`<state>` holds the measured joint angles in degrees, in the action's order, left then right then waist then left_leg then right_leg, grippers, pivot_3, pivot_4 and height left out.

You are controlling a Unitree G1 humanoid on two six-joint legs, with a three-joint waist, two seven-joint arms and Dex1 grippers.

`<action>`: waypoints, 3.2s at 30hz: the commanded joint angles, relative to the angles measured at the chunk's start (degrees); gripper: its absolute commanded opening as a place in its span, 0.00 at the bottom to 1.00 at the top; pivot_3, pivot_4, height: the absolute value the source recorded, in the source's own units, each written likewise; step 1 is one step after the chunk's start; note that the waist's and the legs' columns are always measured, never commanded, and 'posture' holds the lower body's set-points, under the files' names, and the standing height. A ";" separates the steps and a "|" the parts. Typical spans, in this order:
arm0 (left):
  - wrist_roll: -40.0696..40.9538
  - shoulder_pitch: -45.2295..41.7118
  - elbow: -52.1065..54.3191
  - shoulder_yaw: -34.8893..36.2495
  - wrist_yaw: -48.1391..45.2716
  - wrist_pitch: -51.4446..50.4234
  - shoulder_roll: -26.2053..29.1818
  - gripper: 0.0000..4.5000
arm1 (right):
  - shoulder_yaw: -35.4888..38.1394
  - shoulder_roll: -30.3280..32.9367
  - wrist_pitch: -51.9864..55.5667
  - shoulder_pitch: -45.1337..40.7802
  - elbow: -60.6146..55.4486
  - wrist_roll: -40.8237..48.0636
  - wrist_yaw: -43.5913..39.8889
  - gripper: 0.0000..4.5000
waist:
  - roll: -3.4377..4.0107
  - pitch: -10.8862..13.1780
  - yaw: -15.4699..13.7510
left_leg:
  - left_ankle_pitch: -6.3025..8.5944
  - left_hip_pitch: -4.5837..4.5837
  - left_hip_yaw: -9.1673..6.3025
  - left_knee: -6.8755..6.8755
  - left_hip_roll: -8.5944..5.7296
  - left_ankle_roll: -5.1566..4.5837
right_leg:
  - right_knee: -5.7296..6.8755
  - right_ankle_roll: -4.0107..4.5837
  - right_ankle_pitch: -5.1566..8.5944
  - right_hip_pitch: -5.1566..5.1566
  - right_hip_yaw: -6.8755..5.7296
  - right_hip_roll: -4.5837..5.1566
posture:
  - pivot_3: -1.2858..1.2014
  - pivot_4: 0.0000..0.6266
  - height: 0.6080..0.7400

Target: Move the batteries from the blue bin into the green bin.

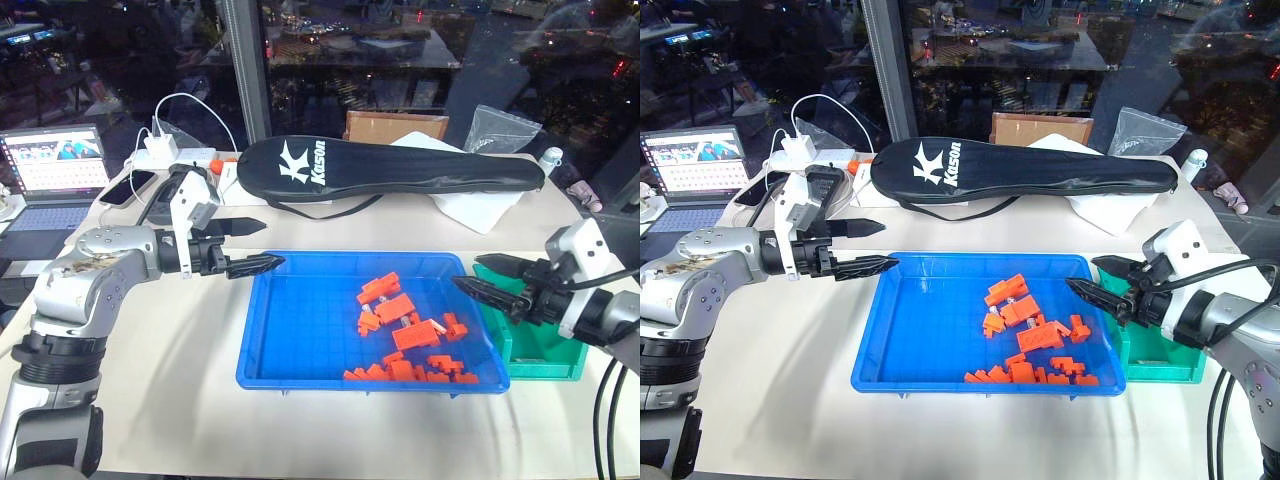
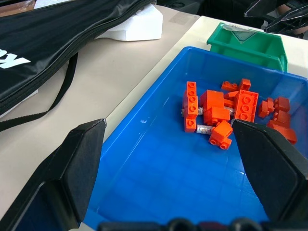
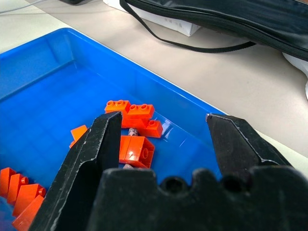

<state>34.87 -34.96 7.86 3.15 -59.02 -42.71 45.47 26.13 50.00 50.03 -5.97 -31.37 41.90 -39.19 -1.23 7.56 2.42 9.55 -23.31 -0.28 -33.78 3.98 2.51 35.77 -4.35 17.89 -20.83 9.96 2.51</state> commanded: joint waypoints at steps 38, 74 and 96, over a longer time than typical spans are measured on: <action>-6.27 -5.07 9.57 -17.04 -11.15 -0.50 -0.58 1.00 | -37.59 10.88 -36.08 -18.15 26.96 -28.76 -37.73 0.72 | 0.15 0.04 -0.28 | 0.03 0.05 -0.06 -0.19 -0.02 -0.12 | 0.06 0.01 0.07 0.24 -0.05 -0.02 | 0.52 0.24 0.85; -5.28 -2.79 10.12 -15.18 -8.88 -1.20 -0.49 1.00 | -42.73 -4.83 -9.84 -29.83 8.88 -22.19 -33.64 0.78 | 0.19 0.03 -0.88 | 0.03 0.11 -0.13 -0.33 -0.02 -0.12 | 0.21 0.04 0.05 0.34 -0.11 -0.05 | 0.52 0.24 0.85; -6.89 -3.01 9.61 -18.31 -12.60 -0.05 0.47 1.00 | -41.04 8.41 -15.98 -17.25 18.91 -30.77 -29.72 0.99 | 0.17 0.03 -0.86 | 0.05 0.13 -0.14 -0.41 -0.01 -0.16 | 0.23 0.03 0.08 0.34 -0.14 -0.05 | 0.52 0.24 0.85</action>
<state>28.94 -37.00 16.92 -14.93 -70.80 -43.96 45.23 -15.12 59.24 37.12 -22.98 -14.60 12.96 -70.06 -1.06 7.58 1.56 9.60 -23.21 -0.42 -34.20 3.96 2.35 35.99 -4.32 17.97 -20.49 9.82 2.46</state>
